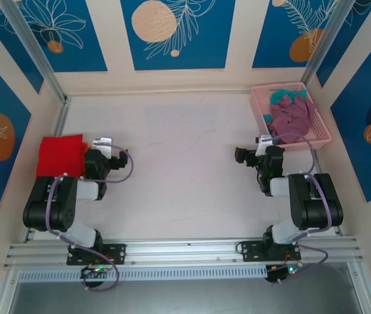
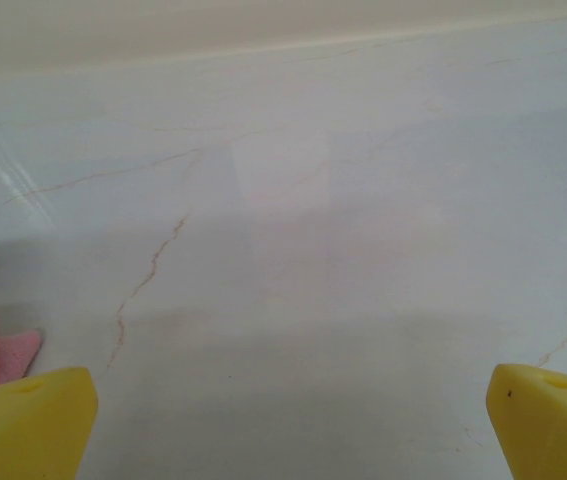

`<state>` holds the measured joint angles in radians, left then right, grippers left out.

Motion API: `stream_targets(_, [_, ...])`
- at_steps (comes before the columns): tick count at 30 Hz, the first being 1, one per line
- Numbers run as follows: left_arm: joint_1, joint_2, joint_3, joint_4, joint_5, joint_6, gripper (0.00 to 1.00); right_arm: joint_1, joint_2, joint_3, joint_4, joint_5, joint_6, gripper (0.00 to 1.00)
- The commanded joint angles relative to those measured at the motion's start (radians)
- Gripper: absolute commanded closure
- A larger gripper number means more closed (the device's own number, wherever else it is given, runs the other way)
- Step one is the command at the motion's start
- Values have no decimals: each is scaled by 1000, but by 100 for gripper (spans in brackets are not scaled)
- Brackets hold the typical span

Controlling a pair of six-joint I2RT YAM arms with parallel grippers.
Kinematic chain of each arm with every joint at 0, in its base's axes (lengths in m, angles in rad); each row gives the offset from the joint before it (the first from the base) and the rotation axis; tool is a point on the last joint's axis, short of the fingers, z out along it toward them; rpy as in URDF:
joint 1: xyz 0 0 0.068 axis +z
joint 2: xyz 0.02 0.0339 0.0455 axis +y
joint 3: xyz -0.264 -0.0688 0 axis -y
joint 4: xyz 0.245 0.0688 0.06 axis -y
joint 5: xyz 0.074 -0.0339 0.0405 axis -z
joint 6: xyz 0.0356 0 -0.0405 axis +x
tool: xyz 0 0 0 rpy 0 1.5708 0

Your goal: Fold and stack the t-shirts

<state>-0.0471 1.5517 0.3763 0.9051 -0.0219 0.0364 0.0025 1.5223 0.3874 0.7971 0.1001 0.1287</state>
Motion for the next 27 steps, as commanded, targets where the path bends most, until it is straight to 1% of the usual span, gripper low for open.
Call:
stream_targets(1, [-8,-39,-51,85,42,20,0,0,-45,37,-40,-28,-34,1])
stream_targets(3, [-17,-117,-66,42,49,35,0,11,-115,57,-140,-28,-44,1])
stream_targets(4, [-26,-167,-65,-6,73,55,0,14,-157,67,-188,-32,-44,1])
stream_targets(6, [-70,-263,-54,-110,92,113,0,20,-236,76,-270,-51,-43,1])
stream_targets(8, [-116,-359,-32,-216,103,142,0,21,-311,105,-370,-58,-23,1])
stream_targets(10, [-184,-427,0,-287,124,152,0,14,-370,163,-484,-38,34,1])
stream_targets(13, [-318,-442,63,-351,128,177,0,-13,-391,278,-625,-10,126,1])
stream_targets(16, [-446,-392,130,-347,137,170,0,-58,-336,439,-772,2,180,1])
stream_targets(21, [-657,-250,248,-291,107,178,0,-146,-162,653,-884,-1,212,1])
stream_targets(25, [-777,-126,313,-199,106,152,0,-200,4,828,-999,22,248,0])
stream_targets(27, [-818,-72,340,-175,113,142,0,-216,78,899,-1044,44,258,0])
